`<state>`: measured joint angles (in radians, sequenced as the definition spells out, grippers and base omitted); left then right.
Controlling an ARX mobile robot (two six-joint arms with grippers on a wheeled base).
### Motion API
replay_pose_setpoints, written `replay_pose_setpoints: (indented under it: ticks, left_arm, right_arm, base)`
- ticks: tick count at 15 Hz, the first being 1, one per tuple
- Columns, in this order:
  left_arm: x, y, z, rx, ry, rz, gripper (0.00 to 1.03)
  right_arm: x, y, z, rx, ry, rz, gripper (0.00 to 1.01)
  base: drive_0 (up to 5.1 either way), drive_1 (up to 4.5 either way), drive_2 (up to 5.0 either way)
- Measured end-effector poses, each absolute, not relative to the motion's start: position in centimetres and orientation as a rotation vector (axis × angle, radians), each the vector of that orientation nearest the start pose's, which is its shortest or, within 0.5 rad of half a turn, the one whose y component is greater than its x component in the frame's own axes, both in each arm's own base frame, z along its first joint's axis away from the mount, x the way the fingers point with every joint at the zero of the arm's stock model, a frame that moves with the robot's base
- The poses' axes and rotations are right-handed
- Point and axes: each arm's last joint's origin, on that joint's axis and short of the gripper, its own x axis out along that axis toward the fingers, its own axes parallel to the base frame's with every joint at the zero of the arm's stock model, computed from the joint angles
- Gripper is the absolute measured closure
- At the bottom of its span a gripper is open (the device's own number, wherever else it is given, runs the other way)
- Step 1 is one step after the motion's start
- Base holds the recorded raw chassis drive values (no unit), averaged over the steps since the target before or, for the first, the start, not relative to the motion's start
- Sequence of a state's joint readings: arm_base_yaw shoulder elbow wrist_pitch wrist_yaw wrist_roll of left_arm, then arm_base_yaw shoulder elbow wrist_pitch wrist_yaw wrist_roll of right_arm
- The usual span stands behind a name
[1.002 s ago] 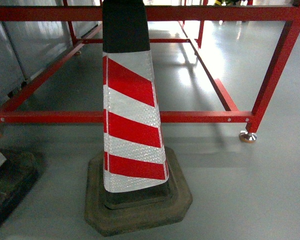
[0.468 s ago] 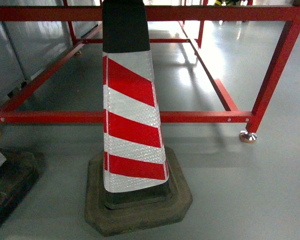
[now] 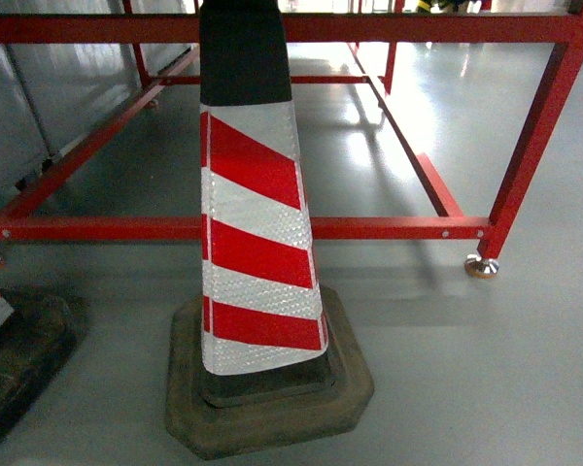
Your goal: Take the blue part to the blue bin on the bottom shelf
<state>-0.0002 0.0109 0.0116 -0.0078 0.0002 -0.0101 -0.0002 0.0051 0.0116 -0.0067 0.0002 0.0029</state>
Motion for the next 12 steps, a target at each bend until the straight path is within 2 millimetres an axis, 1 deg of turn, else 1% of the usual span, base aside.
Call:
replay_pose_setpoints:
  ticks: [12]
  left_arm:
    - [9.77,0.00,16.62,-0.010,0.004,0.001,0.05]
  right_arm:
    - [9.73,0.00,16.66,0.002,-0.002,0.000,0.03]
  base:
    - [0.0,0.00,0.0]
